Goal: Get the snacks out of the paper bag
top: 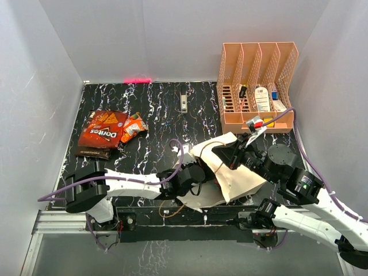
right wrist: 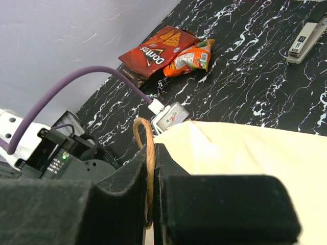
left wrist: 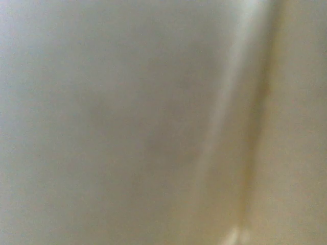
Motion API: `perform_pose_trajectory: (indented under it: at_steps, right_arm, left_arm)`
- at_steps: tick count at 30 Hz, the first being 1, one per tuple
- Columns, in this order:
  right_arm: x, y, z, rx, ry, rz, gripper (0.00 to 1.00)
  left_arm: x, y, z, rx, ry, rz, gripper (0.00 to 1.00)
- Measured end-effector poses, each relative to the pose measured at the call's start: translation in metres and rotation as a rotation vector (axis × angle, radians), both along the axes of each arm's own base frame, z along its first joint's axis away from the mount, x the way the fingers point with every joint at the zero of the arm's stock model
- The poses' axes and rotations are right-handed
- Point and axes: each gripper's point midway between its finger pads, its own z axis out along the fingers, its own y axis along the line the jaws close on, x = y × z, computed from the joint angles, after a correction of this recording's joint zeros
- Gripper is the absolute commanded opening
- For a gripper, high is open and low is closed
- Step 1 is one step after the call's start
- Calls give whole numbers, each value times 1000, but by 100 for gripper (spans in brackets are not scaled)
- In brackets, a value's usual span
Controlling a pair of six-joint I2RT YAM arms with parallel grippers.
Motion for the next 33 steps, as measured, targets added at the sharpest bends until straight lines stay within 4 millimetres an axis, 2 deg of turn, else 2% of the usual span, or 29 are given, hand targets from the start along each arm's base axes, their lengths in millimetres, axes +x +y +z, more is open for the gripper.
perform_pose_trajectory:
  at_steps: [7, 10, 12, 19, 20, 22, 26, 33]
  right_arm:
    - [0, -3, 2, 3, -10, -10, 7]
    - [0, -4, 2, 1, -11, -14, 7]
    - [0, -5, 2, 0, -11, -18, 7]
    - [-3, -16, 1, -2, -11, -38, 7]
    - [-3, -18, 1, -1, -12, -44, 7]
    - [-5, -21, 2, 6, -13, -51, 7]
    - [-6, -25, 1, 14, -11, -59, 7]
    - [-3, -26, -23, -32, 25, -79, 7]
  left_arm:
    - [5, -18, -9, -11, -30, 44, 73]
    - [9, -22, -22, -3, -46, 60, 72]
    - [12, -23, -28, 5, -57, 66, 63]
    - [22, -22, -29, 24, -103, 87, 5]
    - [24, -21, -29, 29, -108, 87, 0]
    - [28, -18, -26, 33, -112, 87, 0]
    - [26, -8, -9, 39, -113, 66, 0]
    - [10, 13, 60, -35, -141, -5, 0]
